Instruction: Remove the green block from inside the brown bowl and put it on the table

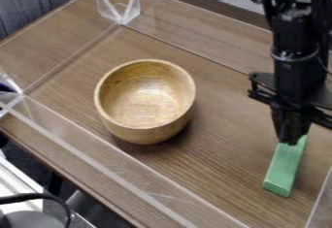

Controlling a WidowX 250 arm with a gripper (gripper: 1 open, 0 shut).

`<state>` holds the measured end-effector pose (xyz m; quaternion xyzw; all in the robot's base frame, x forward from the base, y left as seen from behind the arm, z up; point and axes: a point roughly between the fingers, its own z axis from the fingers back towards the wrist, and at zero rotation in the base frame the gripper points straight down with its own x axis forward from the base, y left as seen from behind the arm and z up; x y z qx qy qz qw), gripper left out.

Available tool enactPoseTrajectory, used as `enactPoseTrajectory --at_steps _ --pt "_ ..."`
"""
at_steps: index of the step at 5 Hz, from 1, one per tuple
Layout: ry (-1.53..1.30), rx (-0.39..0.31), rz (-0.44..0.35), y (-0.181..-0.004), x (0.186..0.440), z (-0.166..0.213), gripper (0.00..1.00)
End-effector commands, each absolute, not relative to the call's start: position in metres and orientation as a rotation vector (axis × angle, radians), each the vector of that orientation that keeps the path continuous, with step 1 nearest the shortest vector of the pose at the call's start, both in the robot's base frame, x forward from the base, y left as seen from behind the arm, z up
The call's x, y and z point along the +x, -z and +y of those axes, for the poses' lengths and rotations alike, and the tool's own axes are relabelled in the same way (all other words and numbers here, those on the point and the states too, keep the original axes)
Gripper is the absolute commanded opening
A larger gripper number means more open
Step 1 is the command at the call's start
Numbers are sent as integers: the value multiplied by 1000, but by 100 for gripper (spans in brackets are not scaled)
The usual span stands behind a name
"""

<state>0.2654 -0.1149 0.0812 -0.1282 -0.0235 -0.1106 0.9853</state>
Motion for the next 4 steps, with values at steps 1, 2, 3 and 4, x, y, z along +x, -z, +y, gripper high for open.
enactPoseTrajectory --at_steps 1,2,3,4 --pt "276 -276 -134 -108 273 -107 0" --pt "275 -248 -139 -119 278 -107 0" --pt "245 -261 -169 -121 284 -97 0" --pt "203 -269 -203 -123 291 -77 0"
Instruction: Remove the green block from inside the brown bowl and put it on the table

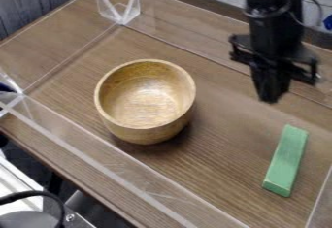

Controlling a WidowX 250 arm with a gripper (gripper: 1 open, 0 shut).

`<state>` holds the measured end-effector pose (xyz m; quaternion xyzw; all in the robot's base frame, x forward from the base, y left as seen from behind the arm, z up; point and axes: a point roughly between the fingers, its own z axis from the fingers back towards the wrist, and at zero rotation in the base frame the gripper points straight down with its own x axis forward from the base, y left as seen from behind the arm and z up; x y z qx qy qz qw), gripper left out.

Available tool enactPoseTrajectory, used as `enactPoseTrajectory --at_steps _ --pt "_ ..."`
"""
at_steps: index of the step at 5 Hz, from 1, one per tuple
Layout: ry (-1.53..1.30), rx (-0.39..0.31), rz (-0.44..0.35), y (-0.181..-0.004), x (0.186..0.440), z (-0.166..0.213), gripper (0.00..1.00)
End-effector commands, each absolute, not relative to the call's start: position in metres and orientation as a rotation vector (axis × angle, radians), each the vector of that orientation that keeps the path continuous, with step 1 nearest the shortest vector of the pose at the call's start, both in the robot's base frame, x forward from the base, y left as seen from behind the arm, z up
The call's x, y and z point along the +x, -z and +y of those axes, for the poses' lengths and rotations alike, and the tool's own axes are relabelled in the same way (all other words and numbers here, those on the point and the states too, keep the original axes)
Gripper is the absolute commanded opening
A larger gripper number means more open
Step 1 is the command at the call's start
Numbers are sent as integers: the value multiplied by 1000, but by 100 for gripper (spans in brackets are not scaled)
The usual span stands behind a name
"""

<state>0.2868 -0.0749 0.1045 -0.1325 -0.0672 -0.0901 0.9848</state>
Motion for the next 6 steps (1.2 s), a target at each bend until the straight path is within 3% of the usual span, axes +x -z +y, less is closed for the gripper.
enactPoseTrajectory --at_steps 1,3,4,6 --pt "201 -237 -219 -116 295 -43 0" --pt "163 -210 -213 -100 295 19 0" --pt "138 -220 -225 -100 308 16 0" --pt "96 -160 -200 -87 331 2 0"
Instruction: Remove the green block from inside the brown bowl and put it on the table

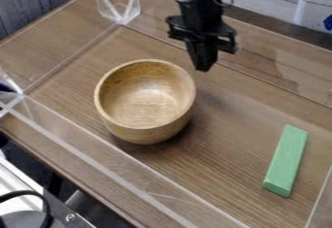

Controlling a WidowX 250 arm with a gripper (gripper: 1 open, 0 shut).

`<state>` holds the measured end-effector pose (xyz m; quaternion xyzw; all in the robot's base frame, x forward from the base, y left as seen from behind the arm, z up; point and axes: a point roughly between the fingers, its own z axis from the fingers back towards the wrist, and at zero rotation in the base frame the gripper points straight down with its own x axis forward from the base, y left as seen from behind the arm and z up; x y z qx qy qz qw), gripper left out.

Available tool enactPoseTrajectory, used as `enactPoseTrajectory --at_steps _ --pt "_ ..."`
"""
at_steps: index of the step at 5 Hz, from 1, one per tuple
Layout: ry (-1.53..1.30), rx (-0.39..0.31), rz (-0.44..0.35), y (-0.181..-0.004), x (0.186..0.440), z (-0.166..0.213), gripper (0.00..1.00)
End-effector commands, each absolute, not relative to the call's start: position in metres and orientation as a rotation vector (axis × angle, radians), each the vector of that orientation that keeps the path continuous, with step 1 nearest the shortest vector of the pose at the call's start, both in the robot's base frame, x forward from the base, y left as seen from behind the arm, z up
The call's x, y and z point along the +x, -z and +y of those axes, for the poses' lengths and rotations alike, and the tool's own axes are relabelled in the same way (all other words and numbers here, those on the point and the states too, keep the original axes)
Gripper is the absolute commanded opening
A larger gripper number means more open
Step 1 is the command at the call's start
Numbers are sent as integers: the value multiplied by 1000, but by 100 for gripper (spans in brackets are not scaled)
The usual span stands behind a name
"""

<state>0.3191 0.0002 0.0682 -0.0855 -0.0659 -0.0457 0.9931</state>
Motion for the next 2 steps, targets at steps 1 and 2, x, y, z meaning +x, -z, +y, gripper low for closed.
enactPoseTrajectory --at_steps 1,2 --pt "83 -179 -184 -79 343 -10 0" --pt "67 -196 -168 -71 355 -16 0"
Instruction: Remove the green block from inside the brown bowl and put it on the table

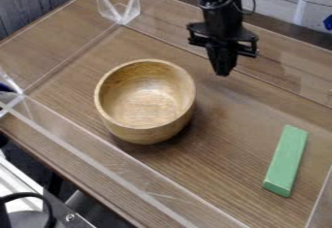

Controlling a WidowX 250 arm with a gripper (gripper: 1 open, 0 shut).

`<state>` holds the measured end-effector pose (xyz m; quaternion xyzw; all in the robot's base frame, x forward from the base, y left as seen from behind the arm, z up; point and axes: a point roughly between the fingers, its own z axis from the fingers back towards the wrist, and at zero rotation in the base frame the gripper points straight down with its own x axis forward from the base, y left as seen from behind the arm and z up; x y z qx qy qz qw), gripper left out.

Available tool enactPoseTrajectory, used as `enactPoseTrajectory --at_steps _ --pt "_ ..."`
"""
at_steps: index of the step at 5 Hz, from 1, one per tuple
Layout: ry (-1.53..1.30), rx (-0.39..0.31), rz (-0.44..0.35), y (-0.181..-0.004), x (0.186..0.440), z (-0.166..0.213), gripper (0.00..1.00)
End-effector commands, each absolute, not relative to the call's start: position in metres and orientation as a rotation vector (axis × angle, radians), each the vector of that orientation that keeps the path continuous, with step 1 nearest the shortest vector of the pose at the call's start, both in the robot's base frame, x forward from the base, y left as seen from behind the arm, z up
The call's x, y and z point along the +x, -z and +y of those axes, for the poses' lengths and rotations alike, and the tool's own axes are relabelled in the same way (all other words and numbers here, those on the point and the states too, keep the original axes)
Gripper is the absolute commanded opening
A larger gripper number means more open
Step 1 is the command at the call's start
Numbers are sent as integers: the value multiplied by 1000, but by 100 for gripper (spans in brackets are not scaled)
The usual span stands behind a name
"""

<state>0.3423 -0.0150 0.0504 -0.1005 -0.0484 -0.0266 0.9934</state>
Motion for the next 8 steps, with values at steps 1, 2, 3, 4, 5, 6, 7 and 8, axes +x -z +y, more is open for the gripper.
enactPoseTrajectory --at_steps 1,2,3,4,5,6,7,8 --pt "46 -215 -160 -65 369 -19 0" --pt "32 -218 -179 -61 378 -25 0" --pt "19 -220 -194 -58 380 -29 0" --pt "32 -221 -189 -57 376 -33 0" --pt "46 -221 -182 -55 375 -36 0" --pt "40 -197 -189 -51 374 -37 0" --pt "34 -173 -195 -45 374 -38 0" --pt "59 -172 -221 -42 373 -38 0"
